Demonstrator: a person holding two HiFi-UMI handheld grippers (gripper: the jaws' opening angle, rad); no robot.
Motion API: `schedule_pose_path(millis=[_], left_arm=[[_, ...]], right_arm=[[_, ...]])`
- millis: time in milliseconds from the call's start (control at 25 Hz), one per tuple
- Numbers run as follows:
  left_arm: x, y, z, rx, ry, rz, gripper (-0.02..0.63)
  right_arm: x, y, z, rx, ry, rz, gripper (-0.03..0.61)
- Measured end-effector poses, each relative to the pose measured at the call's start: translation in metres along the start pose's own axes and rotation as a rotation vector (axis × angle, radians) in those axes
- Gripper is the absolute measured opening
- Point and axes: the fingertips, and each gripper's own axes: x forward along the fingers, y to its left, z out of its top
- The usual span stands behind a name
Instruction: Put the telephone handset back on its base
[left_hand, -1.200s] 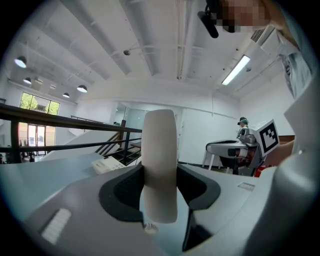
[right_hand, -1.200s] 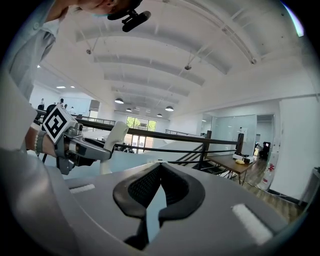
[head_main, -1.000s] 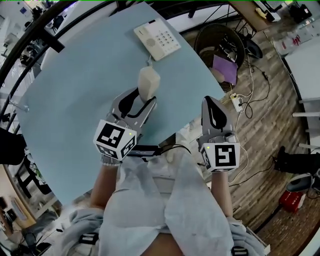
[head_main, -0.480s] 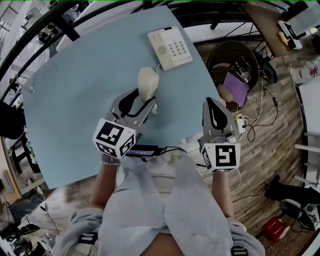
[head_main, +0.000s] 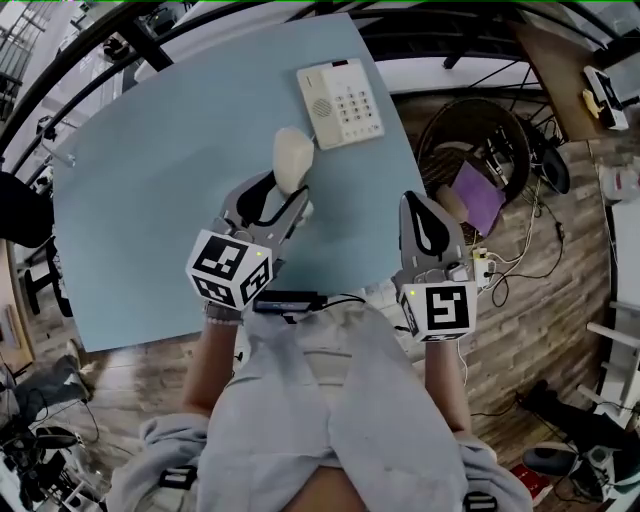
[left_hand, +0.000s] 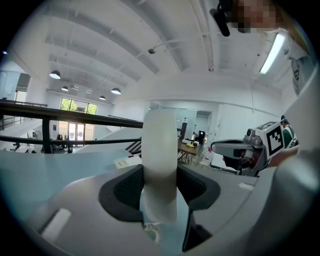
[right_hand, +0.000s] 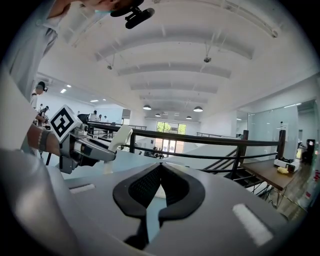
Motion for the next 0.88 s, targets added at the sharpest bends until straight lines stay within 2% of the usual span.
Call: schedule_pose_path(millis=[400, 880], left_arm=[[0.047, -0.004, 0.005, -0.065, 0.007, 0.118, 0.195], [0.092, 0.017, 0.007, -0.126, 0.027, 0.307, 0.196]], right_arm=[[0.015, -0.036, -0.006, -0.024, 0.01, 0.117, 0.006], [0.048, -0.06, -0.022, -0.03, 0.021, 0.262, 0.006]])
